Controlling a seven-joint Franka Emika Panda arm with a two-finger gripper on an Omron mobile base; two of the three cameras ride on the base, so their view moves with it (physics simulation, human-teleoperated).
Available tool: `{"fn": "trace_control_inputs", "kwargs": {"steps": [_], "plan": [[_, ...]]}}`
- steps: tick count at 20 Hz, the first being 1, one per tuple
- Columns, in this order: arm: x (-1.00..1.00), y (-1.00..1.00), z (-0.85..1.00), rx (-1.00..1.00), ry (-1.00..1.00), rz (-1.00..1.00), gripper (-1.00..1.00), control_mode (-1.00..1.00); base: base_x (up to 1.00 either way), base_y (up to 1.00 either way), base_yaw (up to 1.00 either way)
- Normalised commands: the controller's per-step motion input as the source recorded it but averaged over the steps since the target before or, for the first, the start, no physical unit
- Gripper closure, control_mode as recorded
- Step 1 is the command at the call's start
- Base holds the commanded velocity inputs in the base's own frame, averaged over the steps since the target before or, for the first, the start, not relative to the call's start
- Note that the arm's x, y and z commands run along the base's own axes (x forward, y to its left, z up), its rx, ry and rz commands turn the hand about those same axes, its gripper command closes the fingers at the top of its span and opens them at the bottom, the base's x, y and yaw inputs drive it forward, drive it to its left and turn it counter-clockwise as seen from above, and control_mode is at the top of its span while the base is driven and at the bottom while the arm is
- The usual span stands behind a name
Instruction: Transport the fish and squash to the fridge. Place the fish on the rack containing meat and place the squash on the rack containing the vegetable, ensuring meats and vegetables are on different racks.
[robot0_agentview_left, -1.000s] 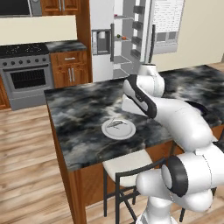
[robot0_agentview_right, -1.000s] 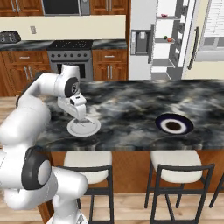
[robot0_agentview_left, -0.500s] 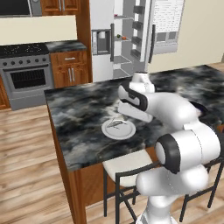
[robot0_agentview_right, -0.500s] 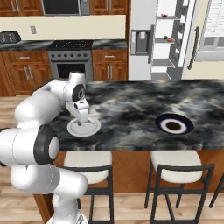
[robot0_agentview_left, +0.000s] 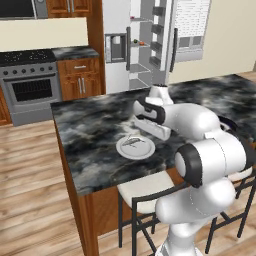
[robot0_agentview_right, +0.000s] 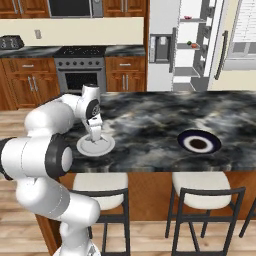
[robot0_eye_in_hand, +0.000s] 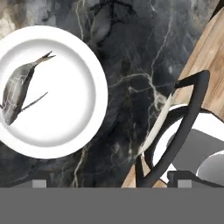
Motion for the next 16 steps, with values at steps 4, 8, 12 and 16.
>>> {"fn": "trace_control_inputs", "kwargs": {"steps": [4, 8, 12, 16], "plan": [[0.4, 0.0, -0.25, 0.0, -0.14, -0.04, -1.0, -1.0, 0.0, 0.0, 0.0], [0.46, 0.06, -0.28, 0.0, -0.11, -0.03, -1.0, -1.0, 0.0, 0.0, 0.0], [0.46, 0.16, -0.36, 0.0, 0.0, -0.02, -1.0, -1.0, 0.0, 0.0, 0.0], [0.4, 0.09, -0.28, 0.0, 0.0, -0.01, -1.0, -1.0, 0.0, 0.0, 0.0]]}}
